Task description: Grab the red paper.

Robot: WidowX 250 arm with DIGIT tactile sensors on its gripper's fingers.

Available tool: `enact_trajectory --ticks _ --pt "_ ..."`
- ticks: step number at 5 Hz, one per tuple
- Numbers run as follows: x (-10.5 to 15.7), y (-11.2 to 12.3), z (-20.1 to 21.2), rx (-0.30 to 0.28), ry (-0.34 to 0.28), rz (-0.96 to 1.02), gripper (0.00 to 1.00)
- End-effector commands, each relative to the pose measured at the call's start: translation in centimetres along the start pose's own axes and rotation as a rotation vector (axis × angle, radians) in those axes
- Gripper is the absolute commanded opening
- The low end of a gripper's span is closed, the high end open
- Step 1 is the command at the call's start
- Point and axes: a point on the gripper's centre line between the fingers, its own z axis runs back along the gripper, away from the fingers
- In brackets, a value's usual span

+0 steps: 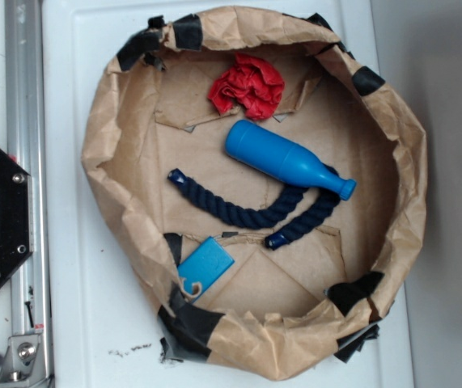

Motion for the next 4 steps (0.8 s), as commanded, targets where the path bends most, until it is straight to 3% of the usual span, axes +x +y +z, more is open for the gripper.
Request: enact_trajectory --ticks 1,2,3,4 --pt "0.0 0.0 0.0 0.000 0.000 0.000 1.00" --pt "3.7 0.8 -3.6 0.203 -0.127 -0.266 1.00" --pt "8.3 1.1 -6.6 0.239 -0.072 -0.520 1.00" --pt "11.4 2.5 -8.5 0.290 -0.037 -0.599 1.00"
